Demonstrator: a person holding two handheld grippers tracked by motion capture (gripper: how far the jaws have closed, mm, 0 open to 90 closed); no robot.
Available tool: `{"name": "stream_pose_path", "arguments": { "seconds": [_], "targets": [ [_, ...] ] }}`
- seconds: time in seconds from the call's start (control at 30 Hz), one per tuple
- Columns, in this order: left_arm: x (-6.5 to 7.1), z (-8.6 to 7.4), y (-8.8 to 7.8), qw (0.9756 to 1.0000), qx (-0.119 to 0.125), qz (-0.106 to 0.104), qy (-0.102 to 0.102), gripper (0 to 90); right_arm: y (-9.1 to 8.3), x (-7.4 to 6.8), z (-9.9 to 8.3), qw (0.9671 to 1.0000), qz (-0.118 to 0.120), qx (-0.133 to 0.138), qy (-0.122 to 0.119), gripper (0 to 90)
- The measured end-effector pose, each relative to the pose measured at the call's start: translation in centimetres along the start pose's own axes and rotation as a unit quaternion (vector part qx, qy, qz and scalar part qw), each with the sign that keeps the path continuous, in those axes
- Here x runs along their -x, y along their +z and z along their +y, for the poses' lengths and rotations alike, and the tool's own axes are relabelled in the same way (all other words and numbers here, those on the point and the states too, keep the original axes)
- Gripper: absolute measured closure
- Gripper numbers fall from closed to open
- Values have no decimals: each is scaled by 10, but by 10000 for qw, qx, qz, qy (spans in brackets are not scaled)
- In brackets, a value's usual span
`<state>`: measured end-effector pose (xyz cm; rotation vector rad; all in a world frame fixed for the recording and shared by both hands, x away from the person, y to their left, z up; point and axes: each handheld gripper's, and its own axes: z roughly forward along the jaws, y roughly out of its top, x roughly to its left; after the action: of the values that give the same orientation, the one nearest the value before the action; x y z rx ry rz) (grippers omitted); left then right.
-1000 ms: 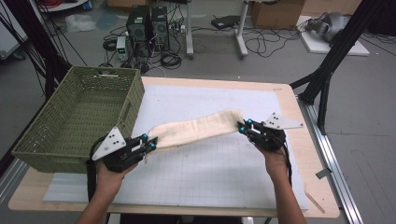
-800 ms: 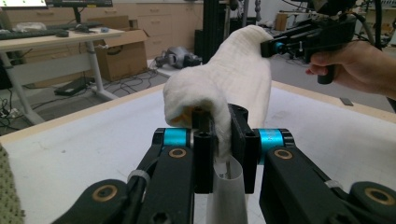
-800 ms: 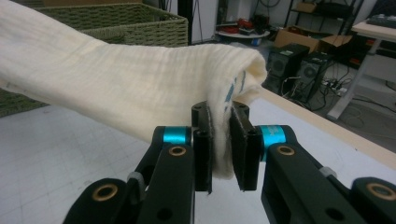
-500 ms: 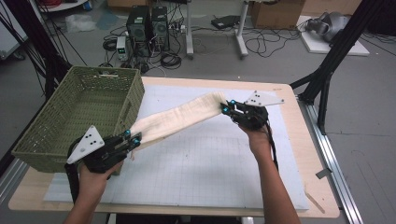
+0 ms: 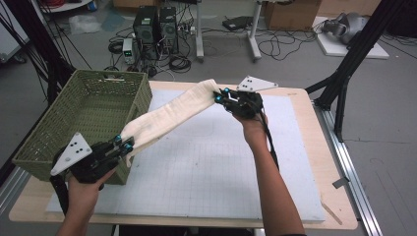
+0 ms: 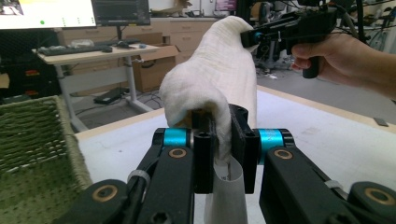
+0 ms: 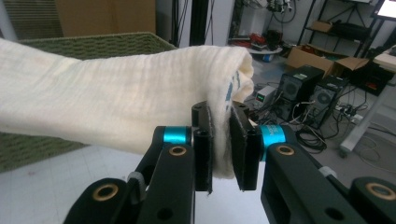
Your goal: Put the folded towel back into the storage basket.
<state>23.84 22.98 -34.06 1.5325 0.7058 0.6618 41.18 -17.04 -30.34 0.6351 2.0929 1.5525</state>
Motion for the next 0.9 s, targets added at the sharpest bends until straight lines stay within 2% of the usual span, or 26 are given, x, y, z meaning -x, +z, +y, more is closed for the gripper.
{"name": "stream_pose_path", "arguments": {
  "seconds": [0.47, 0.9],
  "targets": [
    [-13, -1, -26, 9993, 55, 358, -66, 813, 46, -14, 30, 9997, 158, 52, -159, 804],
    [-25, 2, -50, 9973, 147, 710, -126, 813, 94, -29, 53, 9994, 290, 87, -182, 804]
  ]
}}
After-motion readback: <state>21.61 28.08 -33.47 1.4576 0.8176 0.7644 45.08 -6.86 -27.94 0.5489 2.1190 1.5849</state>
